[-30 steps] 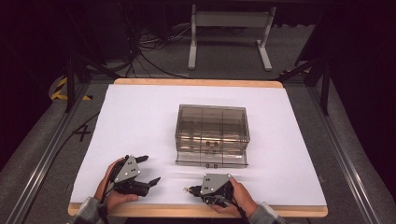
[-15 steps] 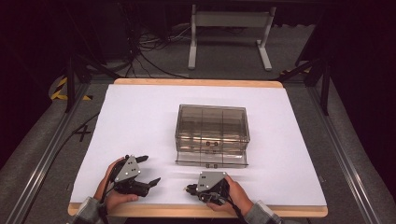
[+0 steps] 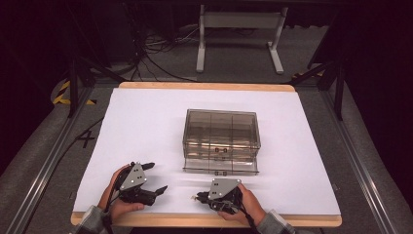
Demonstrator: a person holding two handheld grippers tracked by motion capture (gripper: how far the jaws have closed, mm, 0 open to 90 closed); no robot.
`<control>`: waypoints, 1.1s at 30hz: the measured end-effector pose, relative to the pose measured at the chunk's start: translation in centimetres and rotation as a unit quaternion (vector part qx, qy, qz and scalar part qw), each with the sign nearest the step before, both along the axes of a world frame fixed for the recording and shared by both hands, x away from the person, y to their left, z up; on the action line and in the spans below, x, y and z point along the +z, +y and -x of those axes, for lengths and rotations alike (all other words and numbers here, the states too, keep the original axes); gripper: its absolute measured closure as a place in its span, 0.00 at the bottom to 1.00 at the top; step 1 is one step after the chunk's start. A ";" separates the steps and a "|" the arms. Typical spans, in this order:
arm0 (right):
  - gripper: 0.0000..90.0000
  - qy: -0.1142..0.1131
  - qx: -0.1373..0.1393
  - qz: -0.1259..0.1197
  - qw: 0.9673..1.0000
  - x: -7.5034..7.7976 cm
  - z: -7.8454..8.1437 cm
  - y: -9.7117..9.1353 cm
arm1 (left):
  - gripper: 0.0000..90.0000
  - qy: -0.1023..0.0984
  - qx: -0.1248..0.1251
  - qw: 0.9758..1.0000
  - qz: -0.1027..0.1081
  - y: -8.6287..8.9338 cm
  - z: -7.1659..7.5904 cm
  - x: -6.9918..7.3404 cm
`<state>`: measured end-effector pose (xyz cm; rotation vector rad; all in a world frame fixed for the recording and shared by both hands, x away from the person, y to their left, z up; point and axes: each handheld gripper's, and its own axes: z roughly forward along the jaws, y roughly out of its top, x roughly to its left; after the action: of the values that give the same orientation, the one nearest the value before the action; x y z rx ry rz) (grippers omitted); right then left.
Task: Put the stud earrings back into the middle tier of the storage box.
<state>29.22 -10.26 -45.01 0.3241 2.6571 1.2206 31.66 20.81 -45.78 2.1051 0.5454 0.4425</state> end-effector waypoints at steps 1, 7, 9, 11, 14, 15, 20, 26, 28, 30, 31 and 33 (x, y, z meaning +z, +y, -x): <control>0.95 -0.001 -0.002 0.000 1.000 0.1 0.0 -0.1 | 0.15 0.000 0.001 1.000 0.000 0.0 0.0 0.0; 0.95 -0.009 -0.005 -0.001 1.000 0.6 0.2 -0.7 | 0.15 -0.004 0.005 1.000 0.001 0.0 0.0 0.0; 0.95 -0.011 -0.006 -0.001 1.000 0.8 0.2 -0.9 | 0.16 -0.005 0.008 1.000 0.003 0.1 0.1 0.0; 0.95 -0.014 -0.009 -0.004 1.000 1.0 0.2 -1.1 | 0.16 -0.002 0.010 1.000 0.006 0.1 0.0 0.0; 0.95 -0.017 -0.011 -0.006 1.000 1.3 0.1 -1.5 | 0.15 -0.004 0.013 1.000 0.007 0.1 0.0 0.0; 0.95 -0.016 -0.012 -0.007 1.000 1.4 0.1 -1.6 | 0.15 -0.004 0.013 1.000 0.007 0.1 0.0 0.0; 0.95 -0.024 -0.016 -0.007 1.000 1.8 0.0 -2.0 | 0.16 -0.003 0.011 1.000 0.007 0.1 0.1 0.0; 0.95 -0.034 -0.030 -0.012 0.999 2.8 -0.1 -3.0 | 0.16 -0.003 0.011 1.000 0.007 0.1 0.0 0.0; 0.95 -0.039 -0.034 -0.015 0.999 3.2 -0.1 -3.3 | 0.16 -0.002 0.011 1.000 0.007 0.1 0.1 0.0; 0.95 -0.042 -0.037 -0.019 0.998 3.5 -0.2 -3.7 | 0.15 -0.002 0.011 1.000 0.007 0.1 0.1 0.0; 0.95 -0.043 -0.040 -0.020 0.998 3.7 -0.2 -3.8 | 0.15 -0.002 0.011 1.000 0.007 0.1 0.1 0.0; 0.95 -0.047 -0.045 -0.022 0.998 3.9 -0.3 -4.0 | 0.15 -0.002 0.011 1.000 0.007 0.1 0.1 0.0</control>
<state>29.51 -14.30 -41.09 0.3794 2.5114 1.2379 31.61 20.91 -45.78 2.0865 0.5683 0.4548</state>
